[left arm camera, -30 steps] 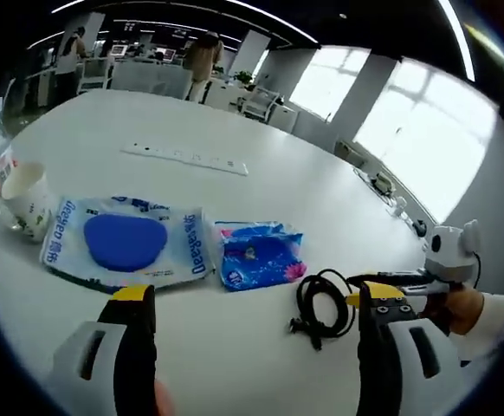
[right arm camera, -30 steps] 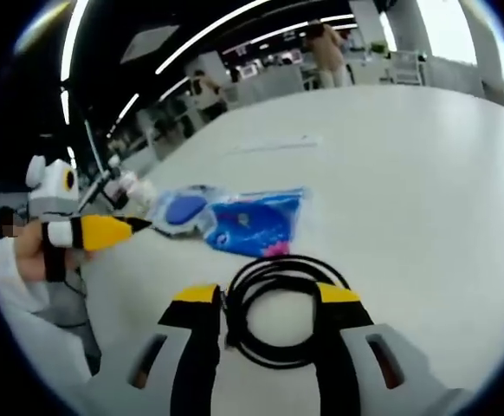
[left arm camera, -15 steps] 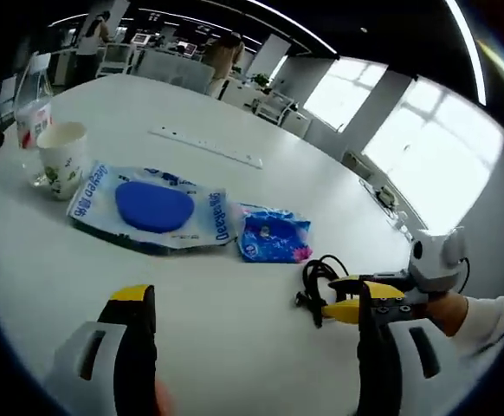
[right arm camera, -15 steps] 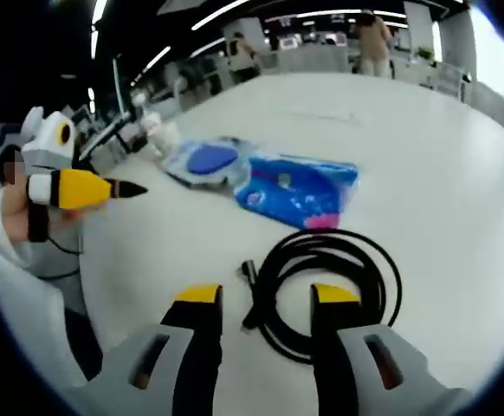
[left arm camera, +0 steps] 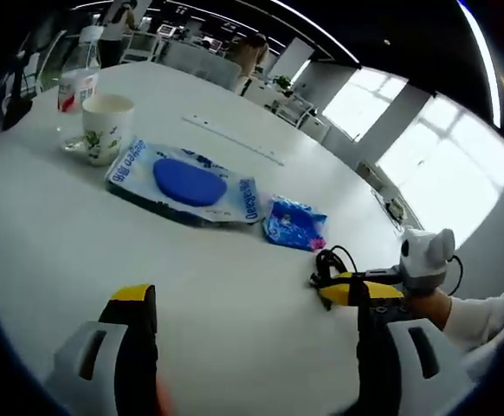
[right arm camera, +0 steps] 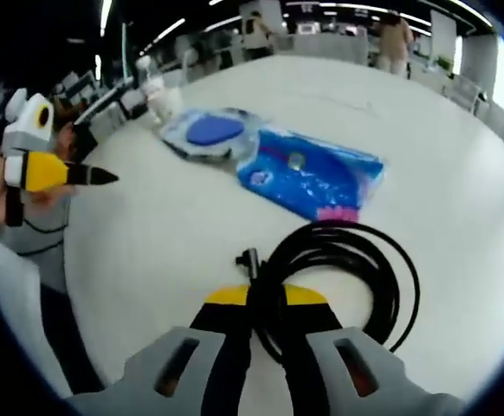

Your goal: Arrange the tabletop items into an orderly group along one side of the table until the central work area is clear of visible clutter.

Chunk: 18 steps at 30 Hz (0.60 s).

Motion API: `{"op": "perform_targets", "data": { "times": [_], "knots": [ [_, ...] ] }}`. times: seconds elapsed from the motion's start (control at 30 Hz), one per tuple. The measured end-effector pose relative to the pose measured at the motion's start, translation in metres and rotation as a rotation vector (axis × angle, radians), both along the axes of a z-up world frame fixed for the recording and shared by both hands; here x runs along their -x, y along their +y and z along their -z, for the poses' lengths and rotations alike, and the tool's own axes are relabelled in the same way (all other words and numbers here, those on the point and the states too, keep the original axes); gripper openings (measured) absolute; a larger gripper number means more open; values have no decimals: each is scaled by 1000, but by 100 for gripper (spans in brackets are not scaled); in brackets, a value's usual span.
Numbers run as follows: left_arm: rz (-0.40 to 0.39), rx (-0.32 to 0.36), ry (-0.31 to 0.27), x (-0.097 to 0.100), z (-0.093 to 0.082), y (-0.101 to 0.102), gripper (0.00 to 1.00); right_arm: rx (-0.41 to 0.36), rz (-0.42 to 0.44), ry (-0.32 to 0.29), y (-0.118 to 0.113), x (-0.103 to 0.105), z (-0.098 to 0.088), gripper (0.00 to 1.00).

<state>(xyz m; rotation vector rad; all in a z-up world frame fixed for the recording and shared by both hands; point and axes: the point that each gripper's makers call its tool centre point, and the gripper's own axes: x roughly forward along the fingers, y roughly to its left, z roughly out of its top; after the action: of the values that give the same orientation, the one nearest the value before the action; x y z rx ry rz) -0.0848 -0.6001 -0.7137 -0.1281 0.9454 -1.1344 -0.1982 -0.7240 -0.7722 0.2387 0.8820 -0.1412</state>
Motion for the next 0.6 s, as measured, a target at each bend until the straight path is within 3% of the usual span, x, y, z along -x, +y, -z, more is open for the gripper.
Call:
{"op": "perform_targets", "data": {
  "times": [0.17, 0.3, 0.47, 0.6],
  "knots": [
    [-9, -7, 0, -3, 2, 5, 98, 57, -85, -26, 13, 4, -23, 6],
    [-19, -9, 0, -7, 4, 7, 98, 40, -132, -69, 34, 1, -44, 6],
    [-29, -9, 1, -9, 5, 9, 97, 55, -253, -117, 64, -22, -62, 6],
    [-38, -9, -7, -13, 4, 13, 97, 62, -339, -129, 83, -53, -59, 6]
  ]
}}
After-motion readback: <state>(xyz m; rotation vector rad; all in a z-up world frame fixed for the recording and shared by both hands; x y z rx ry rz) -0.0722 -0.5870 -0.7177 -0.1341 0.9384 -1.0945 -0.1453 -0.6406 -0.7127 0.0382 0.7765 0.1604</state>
